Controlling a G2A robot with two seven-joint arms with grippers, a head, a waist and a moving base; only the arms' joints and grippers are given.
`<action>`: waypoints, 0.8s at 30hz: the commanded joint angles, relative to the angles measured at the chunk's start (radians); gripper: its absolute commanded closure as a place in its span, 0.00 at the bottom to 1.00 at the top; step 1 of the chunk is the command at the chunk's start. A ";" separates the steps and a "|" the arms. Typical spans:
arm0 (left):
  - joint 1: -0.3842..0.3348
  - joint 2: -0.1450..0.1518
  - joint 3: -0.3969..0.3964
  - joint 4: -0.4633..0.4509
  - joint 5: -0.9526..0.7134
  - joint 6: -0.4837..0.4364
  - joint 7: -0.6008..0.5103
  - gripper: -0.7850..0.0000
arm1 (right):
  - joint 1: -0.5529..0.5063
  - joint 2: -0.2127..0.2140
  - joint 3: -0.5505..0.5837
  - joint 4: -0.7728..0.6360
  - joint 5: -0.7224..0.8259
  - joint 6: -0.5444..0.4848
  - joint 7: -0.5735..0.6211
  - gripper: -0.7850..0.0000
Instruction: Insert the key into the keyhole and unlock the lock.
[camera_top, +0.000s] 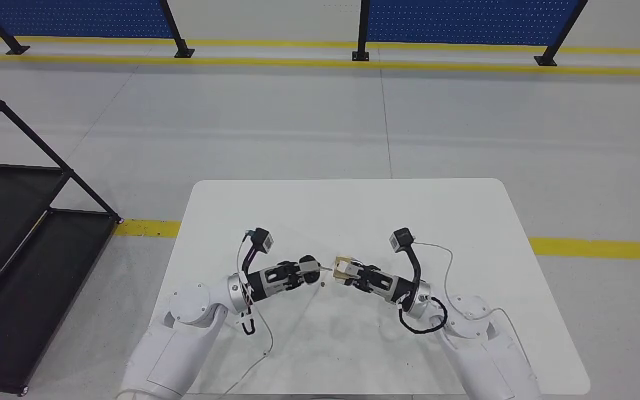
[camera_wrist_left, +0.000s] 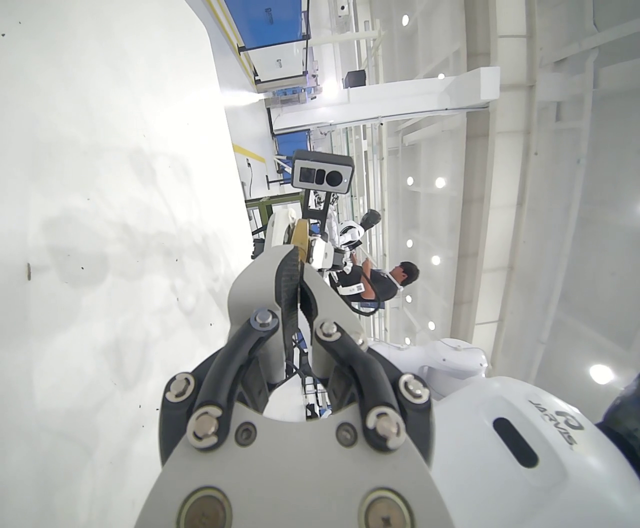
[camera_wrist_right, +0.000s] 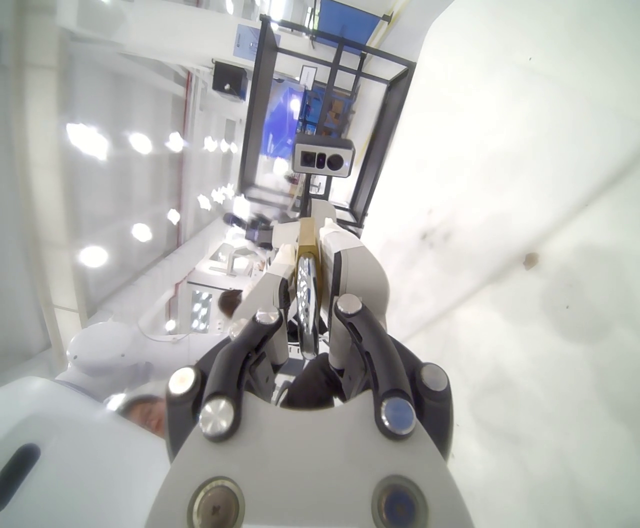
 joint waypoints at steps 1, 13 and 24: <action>0.000 0.001 0.001 0.000 0.000 -0.003 0.007 1.00 | 0.002 0.001 -0.002 0.003 0.004 0.000 0.000 1.00; -0.010 0.006 0.015 0.005 0.007 -0.003 0.029 1.00 | 0.012 0.005 -0.015 0.012 0.025 -0.002 -0.004 1.00; -0.011 0.011 0.025 0.004 0.000 -0.010 0.037 1.00 | 0.015 0.010 -0.020 0.015 0.031 -0.003 -0.005 1.00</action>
